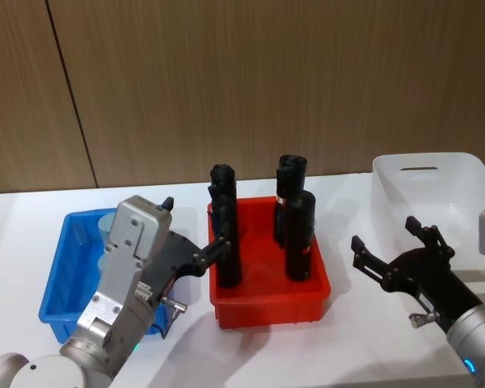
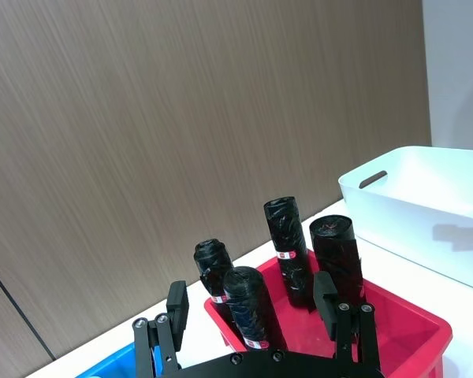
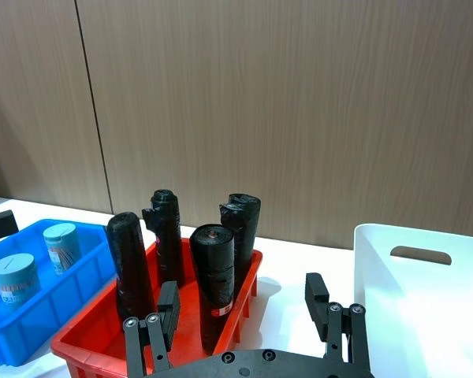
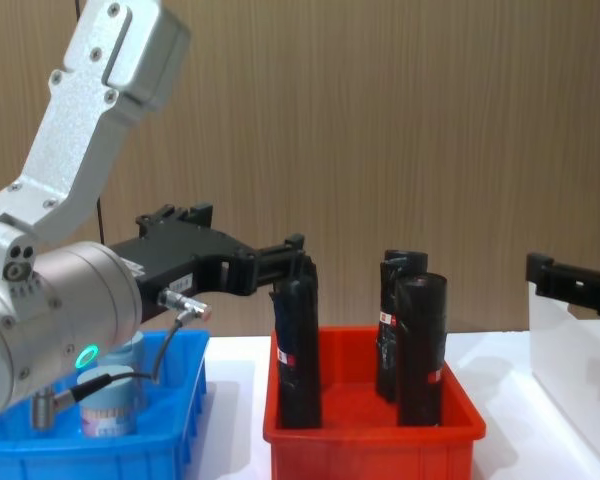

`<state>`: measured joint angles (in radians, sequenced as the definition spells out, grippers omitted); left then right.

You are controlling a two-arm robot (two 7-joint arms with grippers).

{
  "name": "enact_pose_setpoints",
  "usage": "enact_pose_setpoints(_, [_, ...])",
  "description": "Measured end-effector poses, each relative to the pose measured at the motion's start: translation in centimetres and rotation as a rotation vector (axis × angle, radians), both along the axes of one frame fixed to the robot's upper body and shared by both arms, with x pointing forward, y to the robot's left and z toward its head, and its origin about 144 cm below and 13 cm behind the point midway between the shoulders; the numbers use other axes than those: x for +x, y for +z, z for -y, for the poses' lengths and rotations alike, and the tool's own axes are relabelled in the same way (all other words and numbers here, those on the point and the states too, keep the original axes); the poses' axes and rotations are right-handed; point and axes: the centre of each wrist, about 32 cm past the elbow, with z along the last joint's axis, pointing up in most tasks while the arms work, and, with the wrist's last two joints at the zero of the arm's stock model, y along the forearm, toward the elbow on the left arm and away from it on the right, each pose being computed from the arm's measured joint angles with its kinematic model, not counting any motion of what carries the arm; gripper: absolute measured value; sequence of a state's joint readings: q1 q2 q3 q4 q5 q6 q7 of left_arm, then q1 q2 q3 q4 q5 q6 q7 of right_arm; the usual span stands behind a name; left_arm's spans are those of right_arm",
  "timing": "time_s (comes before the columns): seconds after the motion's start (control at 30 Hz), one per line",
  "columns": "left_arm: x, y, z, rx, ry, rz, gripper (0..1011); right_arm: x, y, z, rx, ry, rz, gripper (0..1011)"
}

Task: Pick the cotton swabs from the blue box and place them into the white box.

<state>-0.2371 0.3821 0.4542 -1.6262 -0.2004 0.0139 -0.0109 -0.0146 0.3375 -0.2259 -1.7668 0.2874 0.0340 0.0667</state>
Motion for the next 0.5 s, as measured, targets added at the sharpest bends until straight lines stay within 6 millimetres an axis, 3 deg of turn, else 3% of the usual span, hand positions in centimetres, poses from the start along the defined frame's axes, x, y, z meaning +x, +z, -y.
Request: enact_pose_setpoints(0.5, [0.0,0.0,0.0,0.0,0.0,0.0,1004,0.0,0.0,0.0,0.0,0.0,0.0,1002])
